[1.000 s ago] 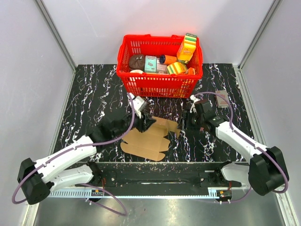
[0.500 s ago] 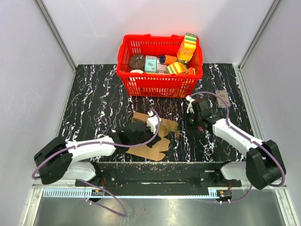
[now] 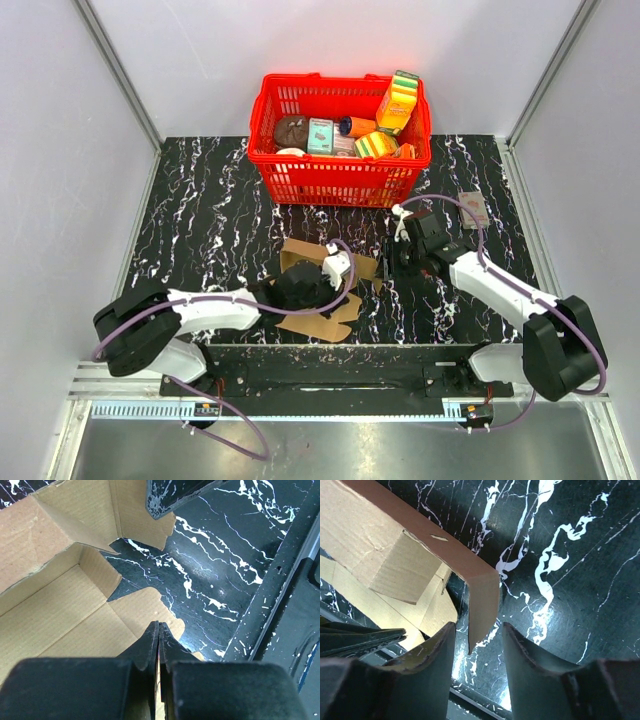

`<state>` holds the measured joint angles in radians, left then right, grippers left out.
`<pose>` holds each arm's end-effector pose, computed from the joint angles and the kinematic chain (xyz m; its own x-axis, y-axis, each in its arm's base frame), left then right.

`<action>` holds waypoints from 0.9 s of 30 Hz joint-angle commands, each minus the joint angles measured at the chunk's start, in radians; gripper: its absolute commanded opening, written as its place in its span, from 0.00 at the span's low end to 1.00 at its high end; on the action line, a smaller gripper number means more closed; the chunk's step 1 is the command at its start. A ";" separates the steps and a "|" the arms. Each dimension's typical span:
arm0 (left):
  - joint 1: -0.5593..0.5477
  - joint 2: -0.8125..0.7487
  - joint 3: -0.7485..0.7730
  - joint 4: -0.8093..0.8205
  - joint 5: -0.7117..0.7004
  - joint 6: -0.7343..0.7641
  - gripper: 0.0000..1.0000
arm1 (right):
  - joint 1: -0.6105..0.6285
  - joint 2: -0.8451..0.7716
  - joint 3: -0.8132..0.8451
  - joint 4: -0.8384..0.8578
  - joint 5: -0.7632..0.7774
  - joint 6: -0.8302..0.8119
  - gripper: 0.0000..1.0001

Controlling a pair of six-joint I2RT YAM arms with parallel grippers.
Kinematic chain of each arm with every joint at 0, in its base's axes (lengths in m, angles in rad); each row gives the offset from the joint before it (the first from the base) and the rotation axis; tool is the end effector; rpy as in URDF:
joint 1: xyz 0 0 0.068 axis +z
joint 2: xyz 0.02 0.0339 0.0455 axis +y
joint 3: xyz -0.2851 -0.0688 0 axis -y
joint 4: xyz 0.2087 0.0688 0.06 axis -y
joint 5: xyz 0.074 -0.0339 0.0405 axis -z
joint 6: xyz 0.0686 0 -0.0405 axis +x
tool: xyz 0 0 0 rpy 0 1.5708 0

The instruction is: Fold the paper box

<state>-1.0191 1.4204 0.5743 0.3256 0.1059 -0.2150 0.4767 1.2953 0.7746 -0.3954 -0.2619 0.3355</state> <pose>0.1426 -0.2456 0.2082 -0.4456 0.3192 -0.8364 0.8187 0.5233 -0.2365 0.2040 0.1253 0.2248 -0.8575 -0.0849 -0.5073 -0.3187 0.8619 0.3944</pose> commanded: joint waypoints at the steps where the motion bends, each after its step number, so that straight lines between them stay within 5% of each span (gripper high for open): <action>1: -0.013 -0.096 -0.001 0.024 -0.015 -0.015 0.00 | 0.011 -0.091 0.041 -0.036 0.094 0.000 0.55; 5: -0.016 -0.295 0.037 -0.104 -0.069 -0.004 0.00 | 0.011 -0.185 0.109 -0.118 0.165 0.005 0.63; 10: 0.003 -0.409 0.151 -0.215 -0.236 0.065 0.00 | 0.026 -0.193 0.189 -0.152 0.084 0.037 0.47; 16: 0.246 -0.212 0.301 -0.290 -0.112 0.054 0.00 | 0.115 -0.067 0.175 -0.091 0.098 0.108 0.31; 27: 0.323 -0.006 0.286 -0.223 -0.118 0.097 0.00 | 0.148 0.064 0.054 0.072 0.099 0.169 0.21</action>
<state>-0.7147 1.4197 0.8719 0.0387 -0.0273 -0.1280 0.6109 1.3338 0.8341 -0.4248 -0.1638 0.4774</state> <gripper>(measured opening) 0.016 0.229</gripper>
